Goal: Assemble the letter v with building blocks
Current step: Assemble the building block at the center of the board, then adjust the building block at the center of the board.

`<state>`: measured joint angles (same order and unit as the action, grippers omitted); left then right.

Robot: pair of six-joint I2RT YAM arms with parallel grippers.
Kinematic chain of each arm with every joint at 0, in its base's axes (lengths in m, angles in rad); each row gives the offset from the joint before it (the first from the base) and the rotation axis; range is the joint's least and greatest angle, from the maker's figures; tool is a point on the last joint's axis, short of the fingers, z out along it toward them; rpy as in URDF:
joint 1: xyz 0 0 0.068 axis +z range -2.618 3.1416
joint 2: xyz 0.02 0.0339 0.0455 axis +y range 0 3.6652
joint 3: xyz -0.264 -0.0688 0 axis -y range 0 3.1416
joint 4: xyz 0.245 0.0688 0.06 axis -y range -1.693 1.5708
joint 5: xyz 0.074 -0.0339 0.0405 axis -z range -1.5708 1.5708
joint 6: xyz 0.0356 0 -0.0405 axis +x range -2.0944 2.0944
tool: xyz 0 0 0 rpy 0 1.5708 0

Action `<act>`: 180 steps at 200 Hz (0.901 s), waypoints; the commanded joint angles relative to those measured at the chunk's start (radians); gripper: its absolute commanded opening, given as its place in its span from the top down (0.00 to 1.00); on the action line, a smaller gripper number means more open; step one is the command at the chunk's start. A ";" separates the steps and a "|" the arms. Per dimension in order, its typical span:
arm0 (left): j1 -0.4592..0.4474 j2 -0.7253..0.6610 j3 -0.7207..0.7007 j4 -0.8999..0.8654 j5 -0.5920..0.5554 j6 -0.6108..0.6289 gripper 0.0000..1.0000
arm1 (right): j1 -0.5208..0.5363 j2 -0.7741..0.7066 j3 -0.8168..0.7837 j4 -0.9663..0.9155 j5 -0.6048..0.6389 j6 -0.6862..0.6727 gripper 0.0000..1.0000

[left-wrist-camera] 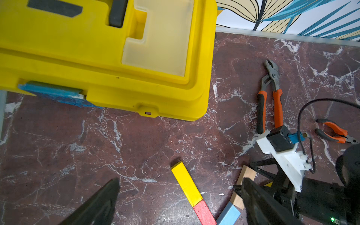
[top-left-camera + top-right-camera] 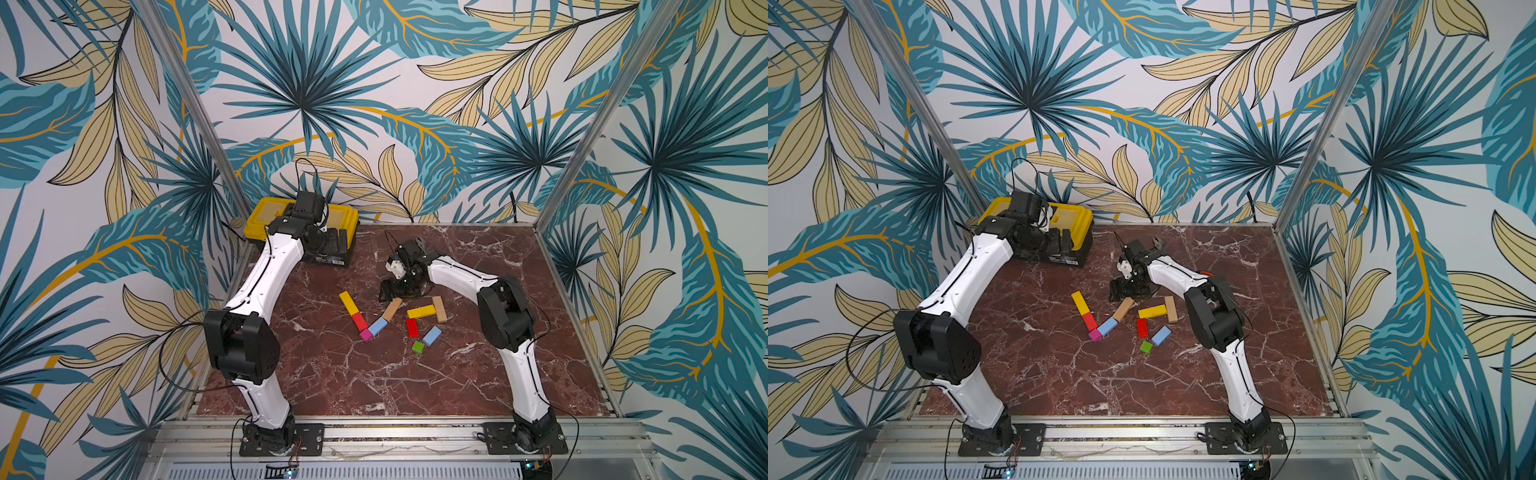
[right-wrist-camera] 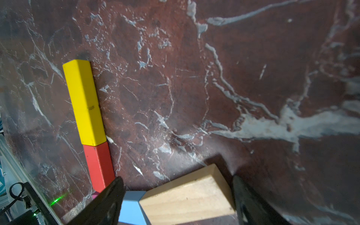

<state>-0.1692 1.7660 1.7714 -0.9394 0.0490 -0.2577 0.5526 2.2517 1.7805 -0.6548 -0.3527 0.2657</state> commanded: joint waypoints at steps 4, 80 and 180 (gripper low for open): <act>0.008 -0.034 -0.013 0.009 0.009 0.011 0.01 | 0.007 -0.037 -0.038 -0.004 0.004 0.017 0.12; 0.008 -0.039 -0.013 0.008 0.013 0.011 0.01 | 0.007 -0.083 -0.087 0.021 0.041 0.029 0.12; 0.010 -0.075 -0.016 0.008 -0.016 0.008 0.01 | 0.204 -0.193 -0.030 -0.186 0.486 -0.191 0.08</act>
<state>-0.1688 1.7466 1.7714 -0.9394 0.0452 -0.2577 0.6765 2.0563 1.7523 -0.7357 -0.0299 0.1669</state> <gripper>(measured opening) 0.994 0.918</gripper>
